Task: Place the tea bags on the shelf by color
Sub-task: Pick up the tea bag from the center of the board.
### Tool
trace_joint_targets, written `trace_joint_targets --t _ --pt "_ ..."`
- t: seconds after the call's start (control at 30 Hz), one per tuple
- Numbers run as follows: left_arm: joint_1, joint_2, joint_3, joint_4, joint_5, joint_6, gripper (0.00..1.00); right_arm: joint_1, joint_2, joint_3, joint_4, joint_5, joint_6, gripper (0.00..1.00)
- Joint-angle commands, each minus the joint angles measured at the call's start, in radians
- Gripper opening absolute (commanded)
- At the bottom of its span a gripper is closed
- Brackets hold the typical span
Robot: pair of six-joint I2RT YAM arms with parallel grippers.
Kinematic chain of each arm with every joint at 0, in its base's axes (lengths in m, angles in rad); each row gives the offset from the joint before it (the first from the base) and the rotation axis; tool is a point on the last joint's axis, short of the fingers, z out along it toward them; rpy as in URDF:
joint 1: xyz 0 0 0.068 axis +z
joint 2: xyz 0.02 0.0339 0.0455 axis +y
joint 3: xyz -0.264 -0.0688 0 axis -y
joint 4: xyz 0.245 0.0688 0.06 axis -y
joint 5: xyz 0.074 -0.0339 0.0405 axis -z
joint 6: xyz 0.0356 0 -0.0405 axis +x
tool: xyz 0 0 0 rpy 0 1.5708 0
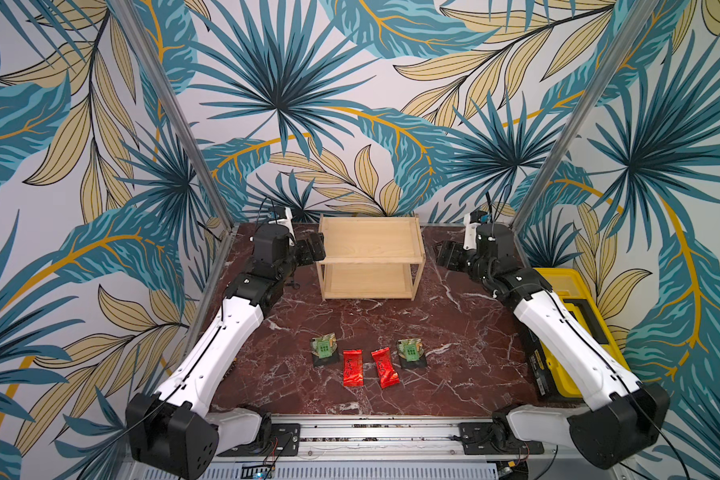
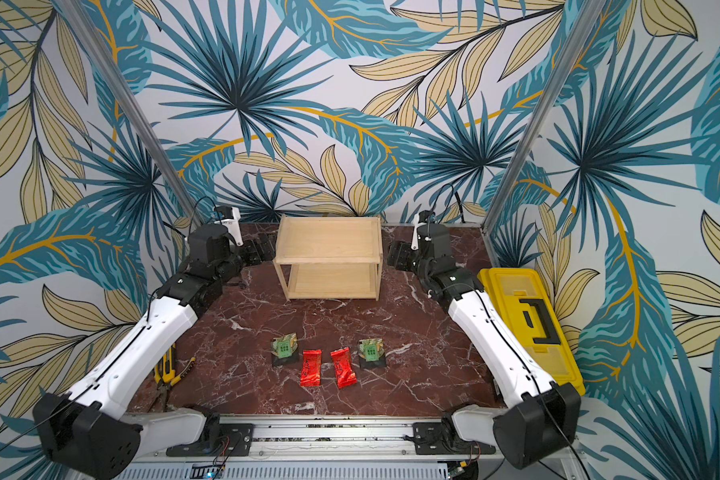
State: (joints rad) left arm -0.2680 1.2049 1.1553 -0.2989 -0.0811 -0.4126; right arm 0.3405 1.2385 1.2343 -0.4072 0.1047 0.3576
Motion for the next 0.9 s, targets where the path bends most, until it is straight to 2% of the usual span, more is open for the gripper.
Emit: trace_joint_targets --t 0.0,0.13,0.23,0.27,0.33,0.47,0.63,0.87 --pt "-0.002 -0.06 -0.083 -0.073 -0.074 -0.026 1.0 0.115 -0.075 -0.079 -0.114 0.195 -0.025 0.78" --pt "-0.009 -0.102 -0.138 -0.142 -0.019 -0.084 1.0 0.31 -0.139 -0.182 -0.155 0.367 0.047 0.74" --pt "-0.017 -0.139 -0.17 -0.207 0.016 -0.124 0.99 0.454 -0.134 -0.243 -0.196 0.487 0.114 0.74" --pt "-0.021 -0.155 -0.185 -0.221 0.051 -0.13 0.99 0.532 -0.12 -0.262 -0.203 0.518 0.139 0.74" --pt "-0.032 -0.184 -0.211 -0.253 0.049 -0.141 0.99 0.617 -0.076 -0.295 -0.2 0.517 0.211 0.74" --pt "-0.042 -0.235 -0.281 -0.275 0.057 -0.153 0.98 0.751 0.081 -0.32 -0.145 0.419 0.303 0.74" --pt "-0.045 -0.253 -0.346 -0.283 0.049 -0.169 0.99 0.799 0.247 -0.307 -0.164 0.371 0.379 0.75" --pt "-0.044 -0.243 -0.356 -0.269 0.07 -0.149 1.0 0.8 0.302 -0.356 -0.11 0.285 0.428 0.76"
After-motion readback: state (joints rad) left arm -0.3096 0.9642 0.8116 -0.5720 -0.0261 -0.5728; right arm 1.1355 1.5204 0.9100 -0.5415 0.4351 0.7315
